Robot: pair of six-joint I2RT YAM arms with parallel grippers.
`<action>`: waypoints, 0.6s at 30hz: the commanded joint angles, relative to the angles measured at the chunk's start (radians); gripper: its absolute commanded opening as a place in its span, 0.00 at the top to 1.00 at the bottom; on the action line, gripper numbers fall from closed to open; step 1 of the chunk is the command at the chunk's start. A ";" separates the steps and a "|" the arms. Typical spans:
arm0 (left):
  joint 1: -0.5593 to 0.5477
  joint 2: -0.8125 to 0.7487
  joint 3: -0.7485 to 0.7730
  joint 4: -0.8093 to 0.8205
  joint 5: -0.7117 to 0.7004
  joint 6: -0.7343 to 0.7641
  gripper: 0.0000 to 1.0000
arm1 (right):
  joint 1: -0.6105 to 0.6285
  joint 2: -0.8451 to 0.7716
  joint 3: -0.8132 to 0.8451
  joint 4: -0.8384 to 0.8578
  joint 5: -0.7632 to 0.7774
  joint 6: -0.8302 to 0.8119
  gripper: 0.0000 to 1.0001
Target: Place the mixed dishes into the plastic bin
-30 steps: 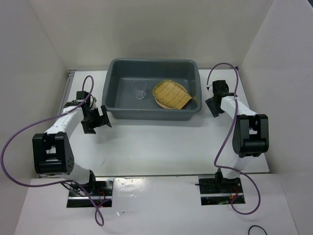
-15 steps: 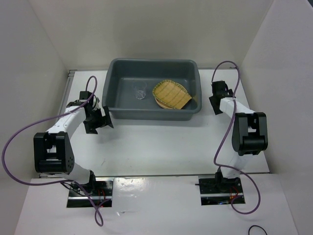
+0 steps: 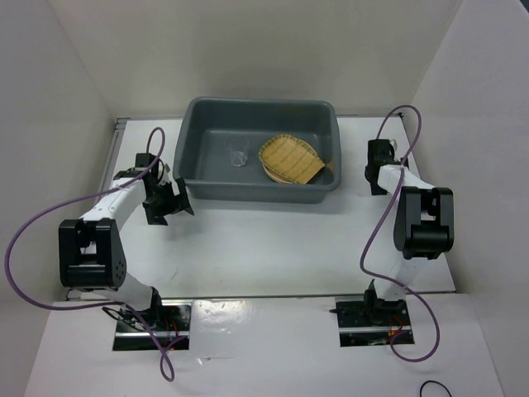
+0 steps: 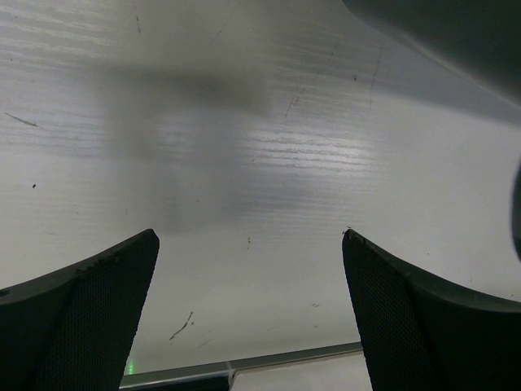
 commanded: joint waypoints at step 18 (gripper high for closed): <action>-0.007 0.069 0.006 -0.014 -0.020 -0.003 0.00 | -0.108 0.018 0.038 -0.060 -0.095 0.077 1.00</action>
